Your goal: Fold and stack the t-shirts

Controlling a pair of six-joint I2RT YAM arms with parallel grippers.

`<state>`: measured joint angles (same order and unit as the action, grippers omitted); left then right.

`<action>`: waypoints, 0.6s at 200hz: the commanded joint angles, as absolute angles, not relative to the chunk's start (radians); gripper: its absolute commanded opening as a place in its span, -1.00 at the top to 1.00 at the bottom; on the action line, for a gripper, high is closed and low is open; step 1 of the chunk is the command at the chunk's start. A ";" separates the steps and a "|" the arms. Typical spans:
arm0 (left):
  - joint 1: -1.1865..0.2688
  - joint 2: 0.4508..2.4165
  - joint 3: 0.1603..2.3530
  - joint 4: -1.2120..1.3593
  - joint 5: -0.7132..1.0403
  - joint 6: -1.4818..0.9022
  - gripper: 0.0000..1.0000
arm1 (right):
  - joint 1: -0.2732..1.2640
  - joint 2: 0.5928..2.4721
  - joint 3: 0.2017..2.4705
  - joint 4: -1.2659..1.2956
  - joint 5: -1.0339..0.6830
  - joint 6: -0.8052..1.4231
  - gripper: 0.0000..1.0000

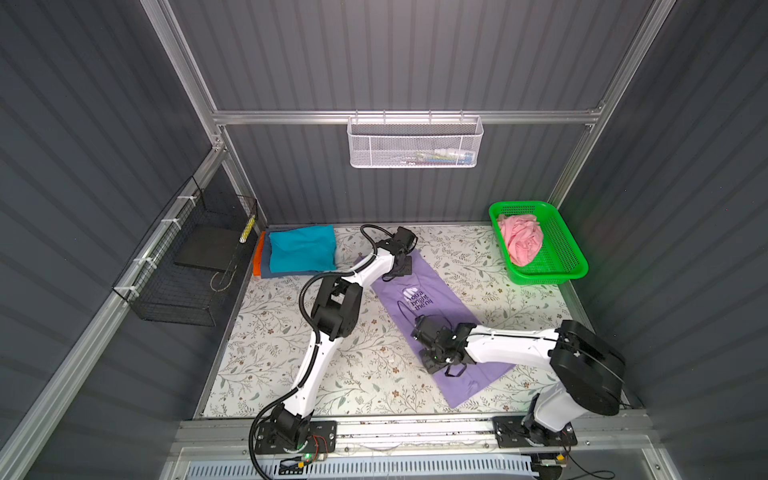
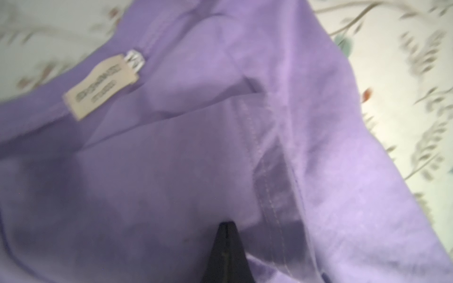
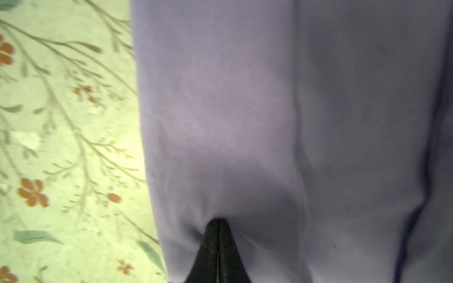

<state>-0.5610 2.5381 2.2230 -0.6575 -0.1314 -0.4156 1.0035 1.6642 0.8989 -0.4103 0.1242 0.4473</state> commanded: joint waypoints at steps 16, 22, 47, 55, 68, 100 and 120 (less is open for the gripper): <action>-0.503 2.665 2.313 -0.645 0.051 -0.352 0.85 | 1.017 1.885 1.185 -0.395 0.013 0.267 0.84; -0.489 2.668 2.316 -0.619 0.087 -0.358 0.78 | 1.017 1.908 1.229 -0.417 0.008 0.240 0.86; -0.439 2.709 2.420 -0.586 0.248 -0.387 0.43 | 1.014 1.873 1.271 -0.379 -0.017 0.202 0.85; -0.431 2.714 2.465 -0.596 0.276 -0.390 0.36 | 1.009 1.833 1.247 -0.339 -0.020 0.213 0.82; -0.427 2.693 2.495 -0.599 0.306 -0.382 0.25 | 0.994 1.740 1.196 -0.314 -0.024 0.256 0.78; -0.425 2.520 2.412 -0.575 0.322 -0.371 0.10 | 0.947 1.450 0.975 -0.326 0.098 0.392 0.64; -0.426 2.363 2.256 -0.550 0.308 -0.376 0.15 | 0.881 1.301 0.857 -0.450 0.208 0.492 0.57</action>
<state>-0.4072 2.5858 2.3672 -0.5743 0.2707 -0.3855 0.9470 1.4204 0.9718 -0.3153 0.0658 0.3515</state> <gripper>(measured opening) 0.447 0.206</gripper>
